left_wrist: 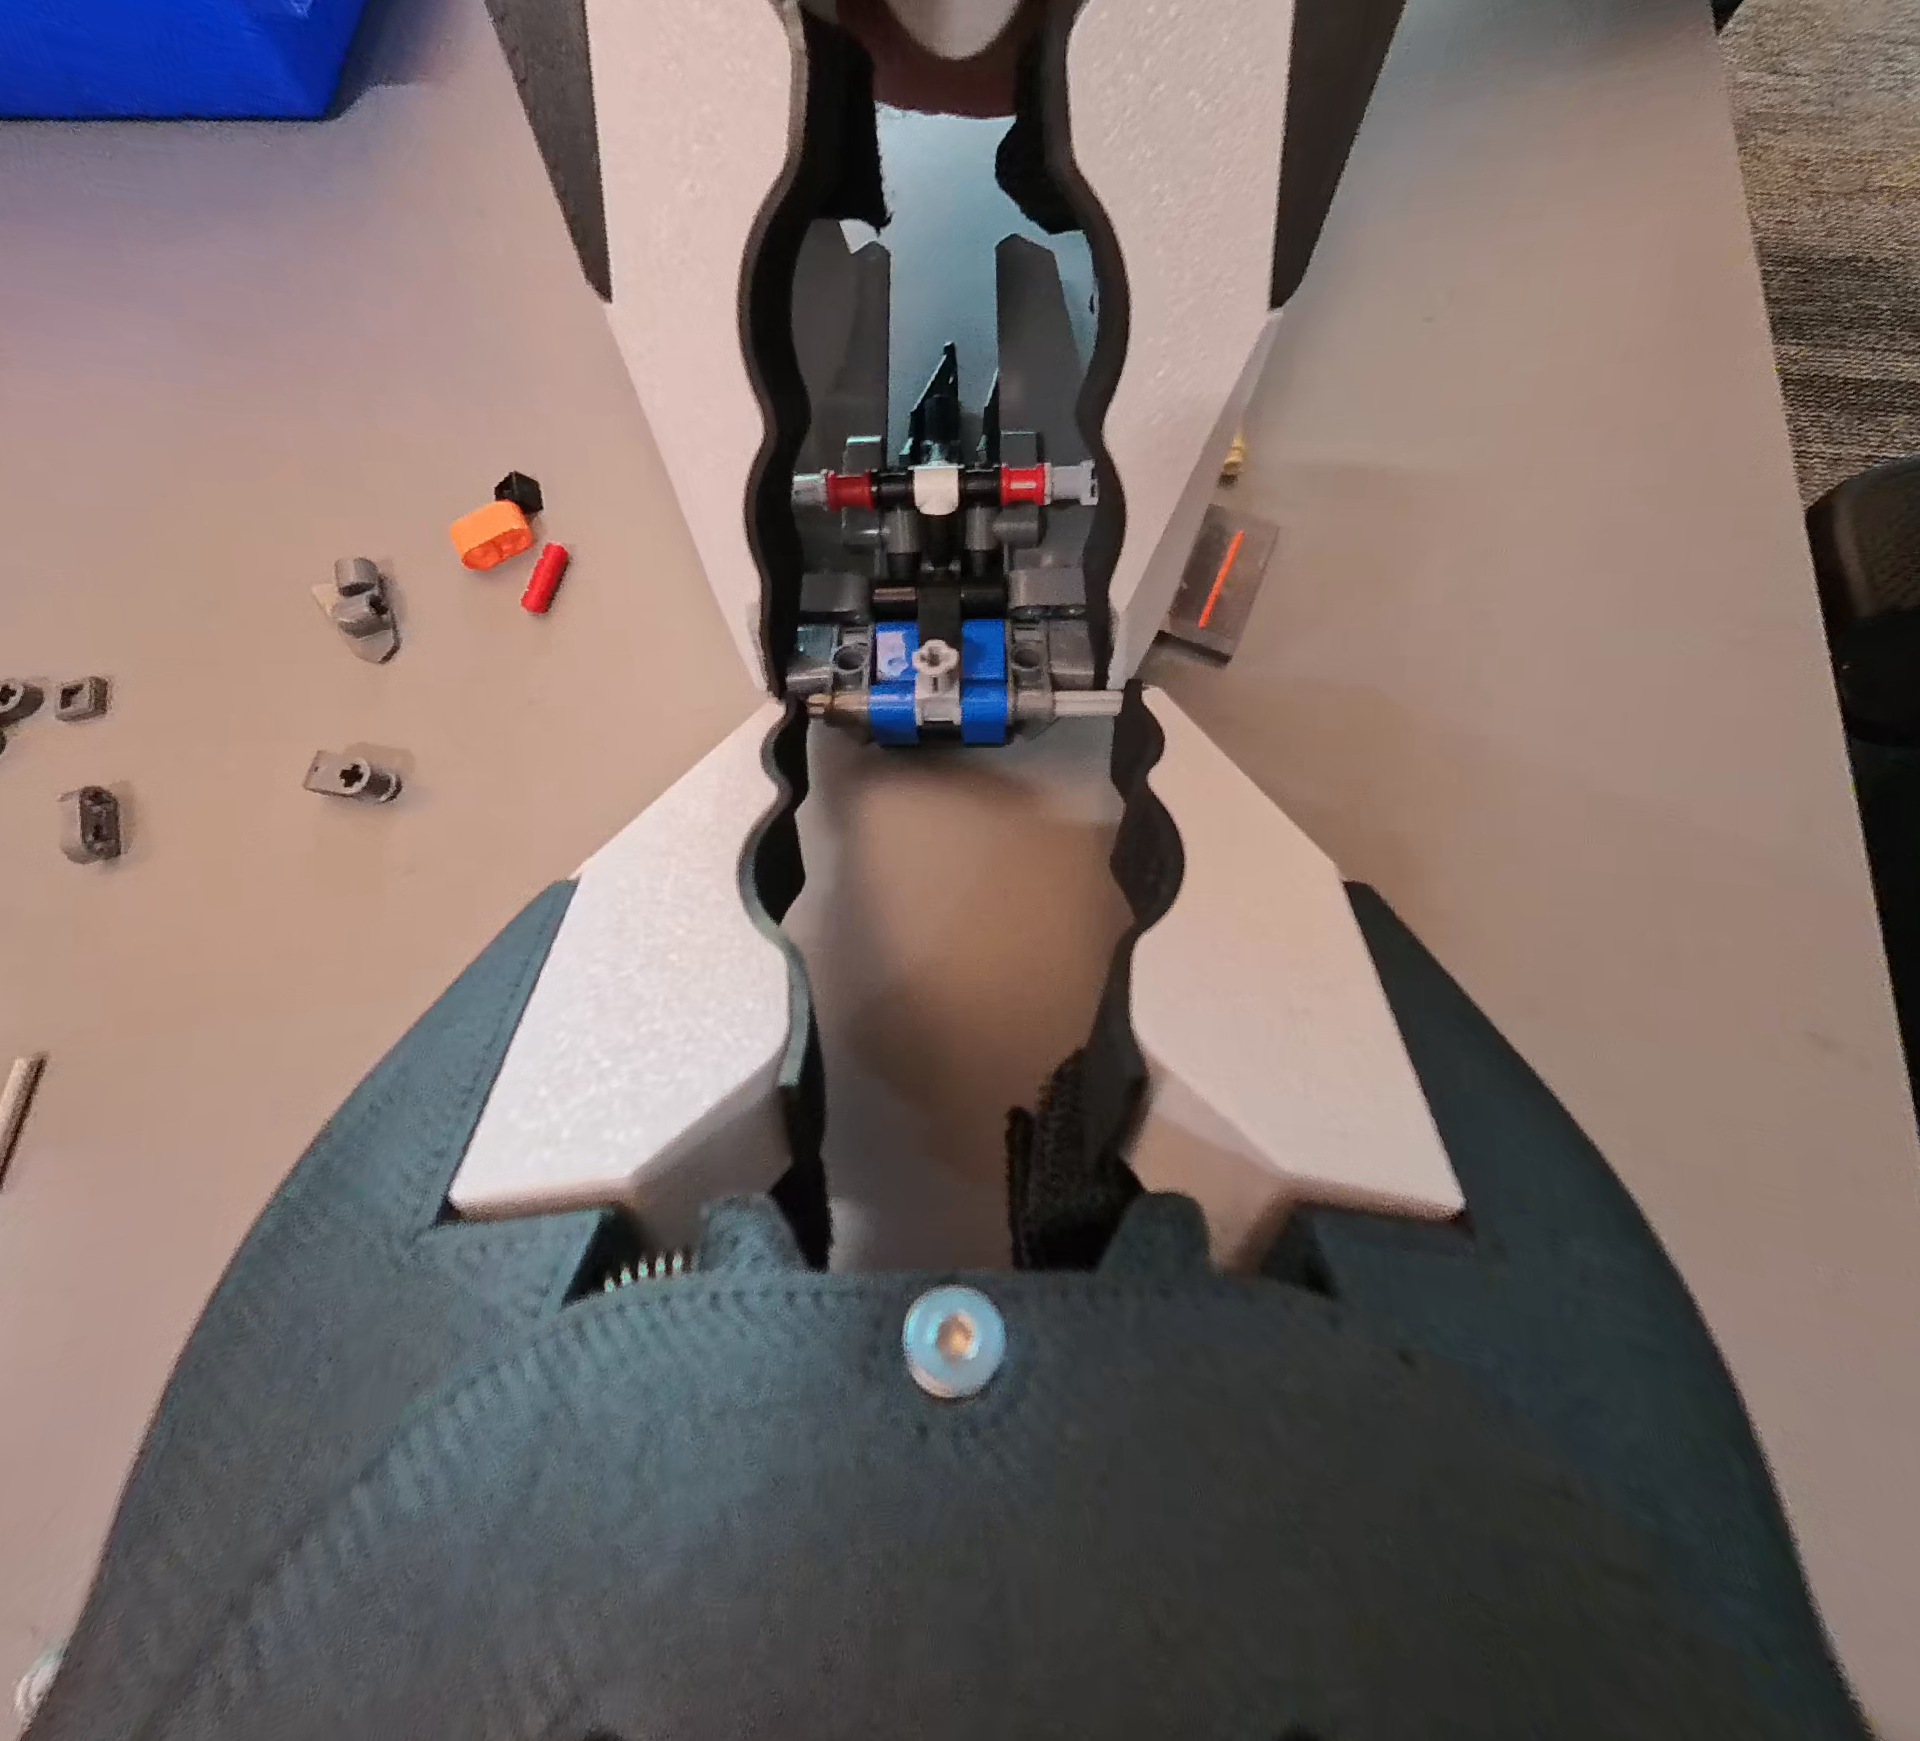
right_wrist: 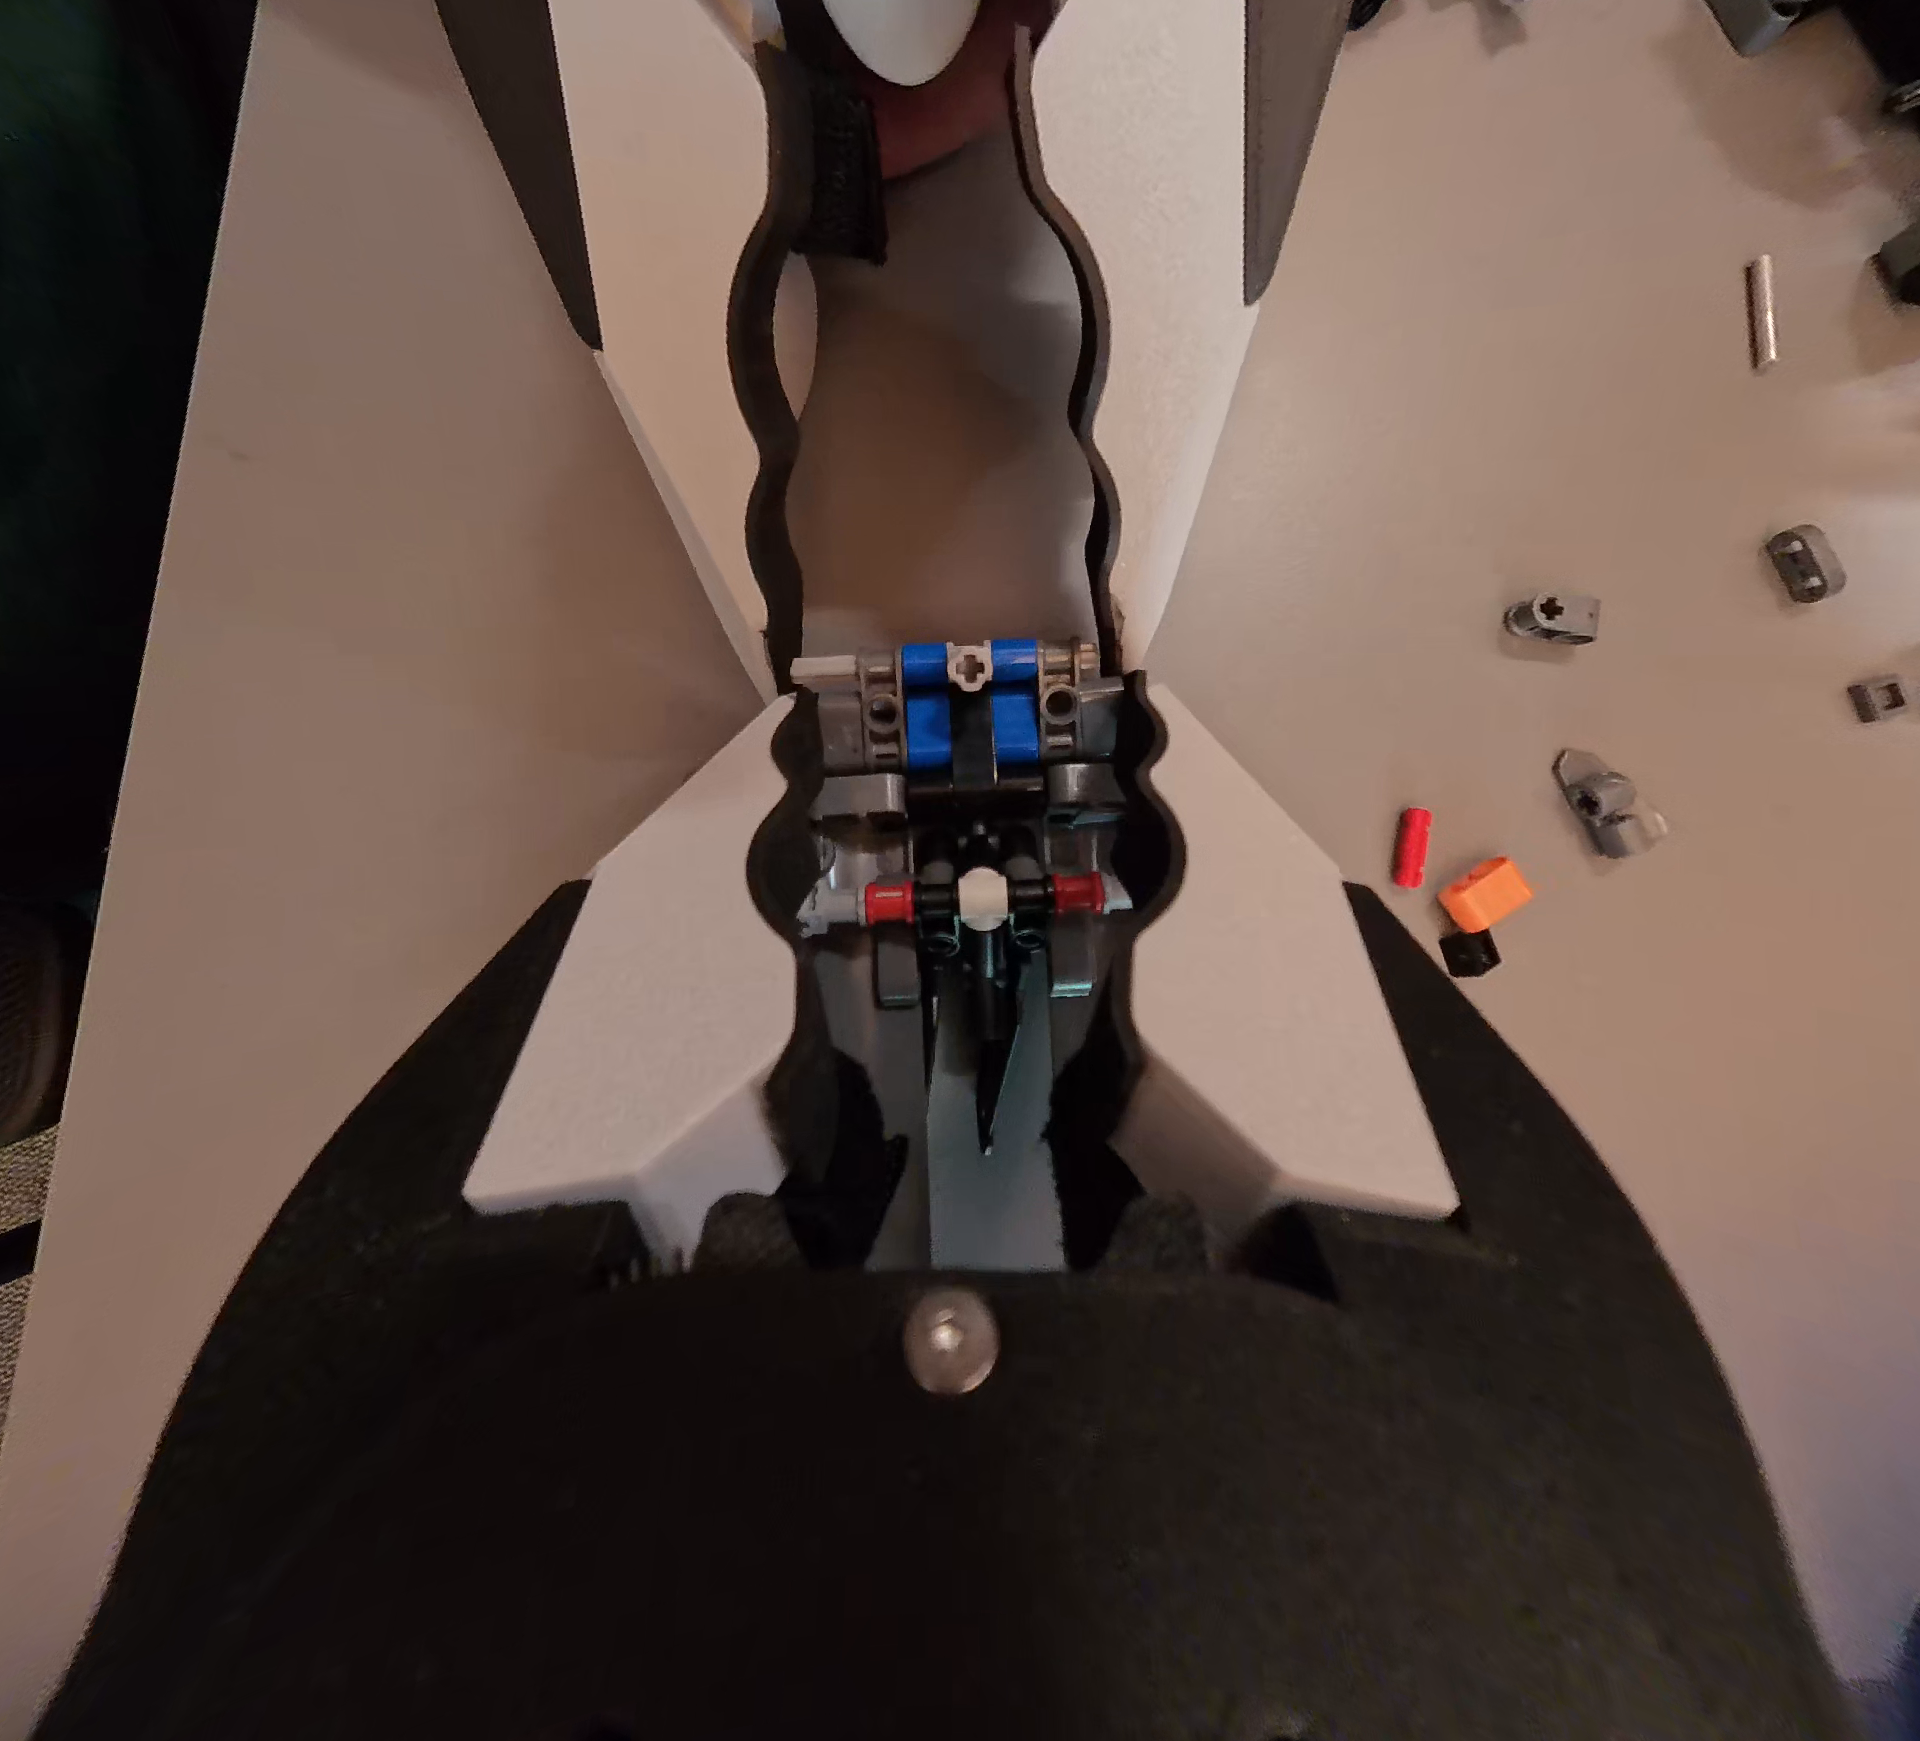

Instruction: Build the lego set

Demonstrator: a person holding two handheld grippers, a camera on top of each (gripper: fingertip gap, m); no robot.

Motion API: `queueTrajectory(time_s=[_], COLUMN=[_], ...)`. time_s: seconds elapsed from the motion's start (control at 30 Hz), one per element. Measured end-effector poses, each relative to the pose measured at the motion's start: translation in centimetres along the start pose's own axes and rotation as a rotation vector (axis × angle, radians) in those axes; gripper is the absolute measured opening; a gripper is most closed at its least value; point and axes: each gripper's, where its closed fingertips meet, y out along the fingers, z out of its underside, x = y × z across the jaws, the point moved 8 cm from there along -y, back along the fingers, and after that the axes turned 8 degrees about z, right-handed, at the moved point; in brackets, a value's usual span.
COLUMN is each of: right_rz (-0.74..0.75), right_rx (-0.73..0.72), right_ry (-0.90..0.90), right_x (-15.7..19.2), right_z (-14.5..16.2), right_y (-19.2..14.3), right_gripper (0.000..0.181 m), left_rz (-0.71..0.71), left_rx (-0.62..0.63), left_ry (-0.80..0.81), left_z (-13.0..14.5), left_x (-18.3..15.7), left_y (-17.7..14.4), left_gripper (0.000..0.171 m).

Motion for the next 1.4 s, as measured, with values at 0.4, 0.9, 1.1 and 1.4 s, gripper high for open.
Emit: queueTrajectory(time_s=[0.4,0.9,1.1,1.4], right_rz=[-0.030,-0.031,-0.035,-0.050], right_rx=[-0.036,-0.040,-0.046,-0.058], right_ry=[0.004,0.006,0.011,0.017], right_x=[-0.1,-0.1,-0.1,-0.1], right_z=[0.2,0.2,0.3,0.2], right_y=[0.1,0.1,0.1,0.2], right_gripper=[0.057,0.057,0.057,0.057], left_rz=[0.101,0.110,0.104,0.029], left_rx=[0.014,0.026,0.022,0.041], left_ry=[-0.030,0.010,0.003,-0.025], left_z=[0.0,-0.1,-0.1,-0.1], left_x=[0.6,0.9,0.9,0.7], left_y=[0.1,0.2,0.3,0.2], left_gripper=[0.062,0.067,0.069,0.083])
